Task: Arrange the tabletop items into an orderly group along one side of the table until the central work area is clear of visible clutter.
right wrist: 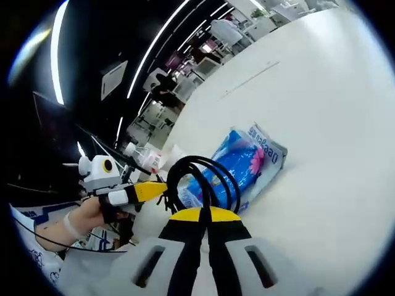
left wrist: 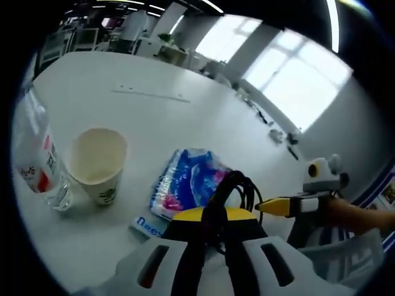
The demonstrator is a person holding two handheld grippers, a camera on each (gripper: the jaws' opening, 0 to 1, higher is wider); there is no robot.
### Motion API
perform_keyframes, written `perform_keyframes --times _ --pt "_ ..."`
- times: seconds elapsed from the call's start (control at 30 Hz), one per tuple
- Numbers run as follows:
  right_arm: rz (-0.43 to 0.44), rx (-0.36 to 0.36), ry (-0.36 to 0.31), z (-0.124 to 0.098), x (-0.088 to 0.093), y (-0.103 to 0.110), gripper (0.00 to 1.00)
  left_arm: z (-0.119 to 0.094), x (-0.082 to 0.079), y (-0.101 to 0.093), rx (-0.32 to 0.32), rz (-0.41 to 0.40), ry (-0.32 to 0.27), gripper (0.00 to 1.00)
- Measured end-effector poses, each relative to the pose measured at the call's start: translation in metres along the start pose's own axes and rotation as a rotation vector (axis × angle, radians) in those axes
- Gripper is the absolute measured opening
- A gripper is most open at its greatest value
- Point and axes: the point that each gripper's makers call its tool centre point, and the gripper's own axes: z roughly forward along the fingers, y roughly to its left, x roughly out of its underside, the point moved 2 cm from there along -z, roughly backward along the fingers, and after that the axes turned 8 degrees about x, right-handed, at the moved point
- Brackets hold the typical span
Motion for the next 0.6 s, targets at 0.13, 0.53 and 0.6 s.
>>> perform_keyframes --times 0.13,0.53,0.6 --pt "0.003 -0.005 -0.013 -0.008 -0.002 0.002 0.0 0.001 -0.002 -0.007 0.006 0.011 -0.006 0.05" --pt "0.013 0.024 -0.06 -0.04 -0.004 -0.012 0.0 0.024 -0.001 -0.032 0.062 0.037 0.008 0.06" --pt "0.02 0.037 -0.072 -0.046 -0.005 -0.019 0.0 0.03 0.001 -0.037 0.076 0.038 0.016 0.05"
